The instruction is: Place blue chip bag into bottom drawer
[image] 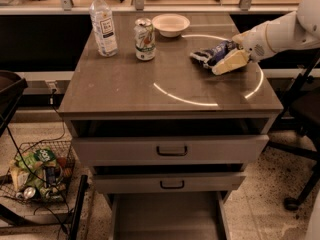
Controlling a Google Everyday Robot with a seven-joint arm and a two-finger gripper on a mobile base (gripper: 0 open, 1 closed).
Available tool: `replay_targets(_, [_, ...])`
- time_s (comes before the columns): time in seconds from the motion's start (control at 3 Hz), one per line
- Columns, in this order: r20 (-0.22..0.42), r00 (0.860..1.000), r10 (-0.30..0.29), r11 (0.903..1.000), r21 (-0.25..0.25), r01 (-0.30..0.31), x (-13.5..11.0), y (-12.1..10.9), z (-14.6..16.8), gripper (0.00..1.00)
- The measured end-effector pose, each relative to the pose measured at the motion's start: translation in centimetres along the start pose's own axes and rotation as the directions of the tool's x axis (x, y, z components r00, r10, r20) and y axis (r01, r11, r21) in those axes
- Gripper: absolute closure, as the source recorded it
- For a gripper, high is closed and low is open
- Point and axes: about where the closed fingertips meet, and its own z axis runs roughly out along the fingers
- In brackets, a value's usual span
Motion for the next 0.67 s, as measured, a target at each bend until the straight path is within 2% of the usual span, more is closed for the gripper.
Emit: replay_targets(0.67, [0.000,1.000,0.001,0.9999,-0.012,-0.001,0.02,0.26,0.72,0.65])
